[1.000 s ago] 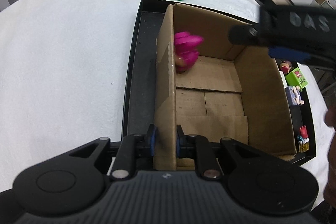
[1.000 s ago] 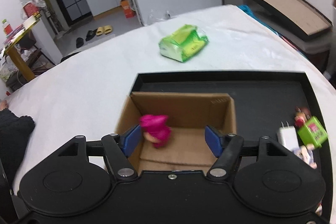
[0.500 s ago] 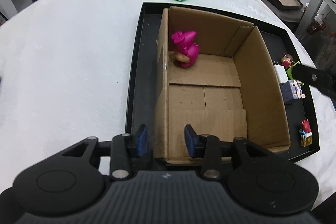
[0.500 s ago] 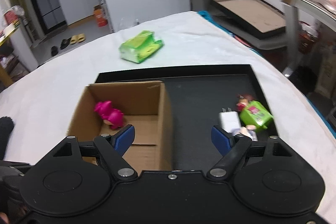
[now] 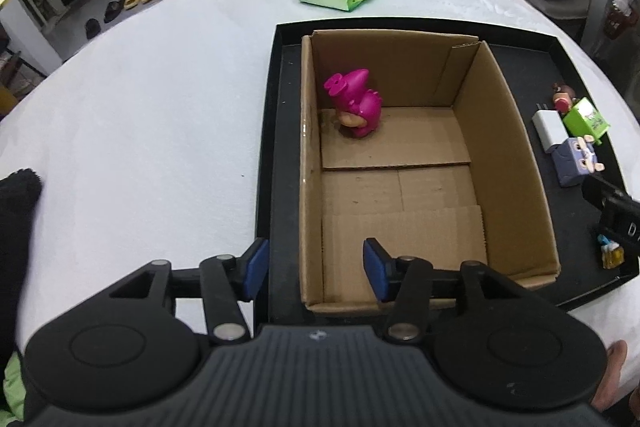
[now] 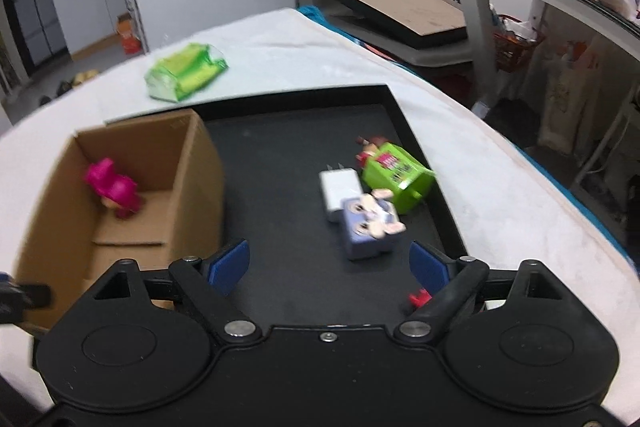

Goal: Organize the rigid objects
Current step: 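Move the right tool to the red figure with gold padlock and grasp it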

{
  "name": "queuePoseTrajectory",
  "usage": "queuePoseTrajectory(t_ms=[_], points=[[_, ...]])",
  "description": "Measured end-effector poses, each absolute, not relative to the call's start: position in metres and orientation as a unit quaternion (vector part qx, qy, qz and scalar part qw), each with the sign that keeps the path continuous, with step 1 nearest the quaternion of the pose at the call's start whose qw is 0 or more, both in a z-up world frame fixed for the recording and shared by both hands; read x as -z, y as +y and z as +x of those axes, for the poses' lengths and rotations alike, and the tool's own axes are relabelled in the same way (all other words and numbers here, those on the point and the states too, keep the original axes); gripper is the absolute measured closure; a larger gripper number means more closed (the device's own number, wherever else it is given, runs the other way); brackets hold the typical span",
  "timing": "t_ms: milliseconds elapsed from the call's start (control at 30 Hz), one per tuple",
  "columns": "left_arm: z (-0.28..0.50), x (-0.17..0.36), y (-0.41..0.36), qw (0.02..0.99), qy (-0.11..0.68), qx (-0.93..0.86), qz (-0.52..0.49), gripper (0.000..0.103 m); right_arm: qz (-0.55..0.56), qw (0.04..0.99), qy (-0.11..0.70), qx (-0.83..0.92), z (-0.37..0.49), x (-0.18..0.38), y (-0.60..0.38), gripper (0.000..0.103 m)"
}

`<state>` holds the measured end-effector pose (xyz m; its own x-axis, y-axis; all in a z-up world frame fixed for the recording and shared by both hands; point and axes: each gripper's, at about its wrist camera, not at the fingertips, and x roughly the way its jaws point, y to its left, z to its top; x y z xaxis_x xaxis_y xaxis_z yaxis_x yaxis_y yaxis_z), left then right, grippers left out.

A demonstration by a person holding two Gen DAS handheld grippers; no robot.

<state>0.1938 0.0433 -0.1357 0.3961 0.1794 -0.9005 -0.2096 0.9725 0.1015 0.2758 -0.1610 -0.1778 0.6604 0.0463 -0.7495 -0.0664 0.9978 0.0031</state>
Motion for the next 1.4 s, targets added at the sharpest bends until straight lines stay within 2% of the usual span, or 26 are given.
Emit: queuePoseTrajectory(t_ms=[467,567,633,800,867,1167,1267,1333,1400], points=[[0.209,0.139,0.031,0.820,0.544,-0.179,0.011,0.051,-0.032,0.889,0.456,0.018,0.285,0.215,-0.191,0.018],[0.211,0.136,0.025,0.820,0.542,-0.184,0.015,0.051,-0.004,0.881,0.473,0.012,0.289,0.223,-0.203,0.018],[0.212,0.134,0.019,0.820,0.538,-0.192,0.024,0.051,0.004,0.879,0.476,0.005,0.291,0.226,-0.208,0.022],[0.216,0.129,0.009,0.822,0.534,-0.198,0.029,0.051,0.001,0.877,0.481,-0.007,0.292,0.233,-0.215,0.023],[0.217,0.129,0.005,0.821,0.533,-0.202,0.033,0.051,0.002,0.873,0.487,-0.015,0.293,0.236,-0.216,0.029],[0.217,0.125,-0.002,0.821,0.530,-0.208,0.038,0.051,0.014,0.856,0.517,-0.004,0.296,0.253,-0.227,0.031],[0.215,0.123,-0.001,0.822,0.529,-0.210,0.036,0.051,0.033,0.850,0.525,-0.013,0.296,0.256,-0.229,0.044],[0.214,0.123,-0.001,0.822,0.529,-0.209,0.037,0.051,0.030,0.855,0.518,-0.017,0.294,0.253,-0.229,0.068],[0.212,0.123,0.001,0.822,0.528,-0.209,0.037,0.051,0.055,0.852,0.519,-0.032,0.294,0.252,-0.231,0.068]])
